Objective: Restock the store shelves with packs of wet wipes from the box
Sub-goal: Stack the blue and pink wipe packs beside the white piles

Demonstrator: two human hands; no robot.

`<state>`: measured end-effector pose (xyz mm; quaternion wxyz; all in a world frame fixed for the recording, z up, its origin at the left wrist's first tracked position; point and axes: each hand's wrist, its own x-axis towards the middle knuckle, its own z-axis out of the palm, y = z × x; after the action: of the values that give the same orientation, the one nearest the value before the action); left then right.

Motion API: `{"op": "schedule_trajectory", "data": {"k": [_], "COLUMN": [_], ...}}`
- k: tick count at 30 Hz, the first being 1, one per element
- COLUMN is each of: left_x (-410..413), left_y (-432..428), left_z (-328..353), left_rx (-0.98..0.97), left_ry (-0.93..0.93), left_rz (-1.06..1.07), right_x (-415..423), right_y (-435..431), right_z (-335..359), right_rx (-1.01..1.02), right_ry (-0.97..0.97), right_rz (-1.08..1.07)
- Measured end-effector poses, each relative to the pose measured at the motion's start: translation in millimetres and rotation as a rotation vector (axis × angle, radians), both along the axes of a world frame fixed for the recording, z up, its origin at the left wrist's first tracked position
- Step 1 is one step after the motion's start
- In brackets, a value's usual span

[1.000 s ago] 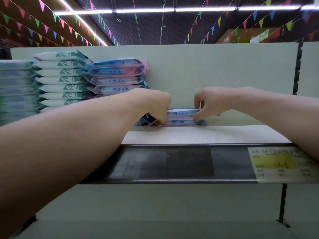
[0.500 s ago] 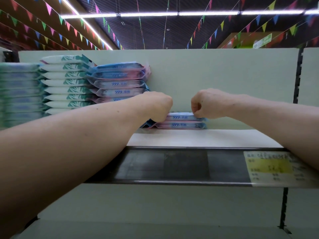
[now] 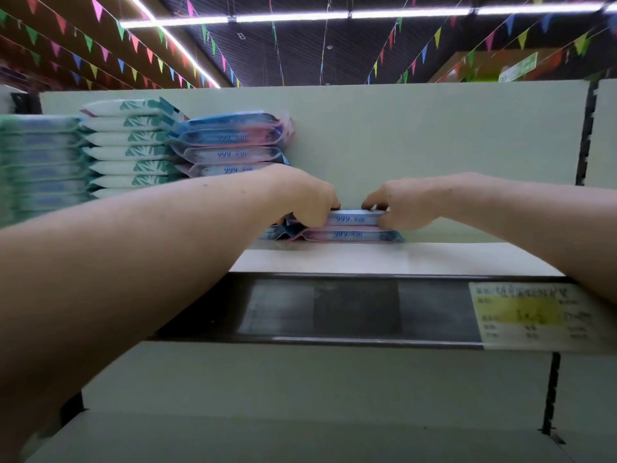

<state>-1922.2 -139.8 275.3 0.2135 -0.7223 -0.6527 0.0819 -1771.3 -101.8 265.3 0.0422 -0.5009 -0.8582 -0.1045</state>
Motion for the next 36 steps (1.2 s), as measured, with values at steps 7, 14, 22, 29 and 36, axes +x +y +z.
{"op": "schedule_trajectory", "data": {"k": [7,14,22,29,36], "left_x": [5.1,2.7,43.2,100.4,161.2], "left_y": [-4.3,-19.8,-52.5,-82.9,-150.0], "left_z": [-5.2,-0.5,11.5,4.2,-3.2], "left_rx": [0.034,0.094,0.138,0.171,0.301], "left_ry": [0.052,-0.083,-0.213,-0.275,-0.271], "left_rz": [-0.019,-0.032,-0.177,-0.484,-0.842], "right_x": [-0.7,0.7,35.2,68.9,103.4], "right_y": [-0.1,-23.6,-101.6,-177.7,-281.2], "right_z": [-4.2,6.8,11.6,7.3,-5.0], "right_rx": [0.020,0.026,0.101,0.180,0.259], "right_ry": [-0.036,-0.111,0.035,0.086,0.134], "right_rz": [-0.030,-0.070,-0.149,-0.419,-0.742]}}
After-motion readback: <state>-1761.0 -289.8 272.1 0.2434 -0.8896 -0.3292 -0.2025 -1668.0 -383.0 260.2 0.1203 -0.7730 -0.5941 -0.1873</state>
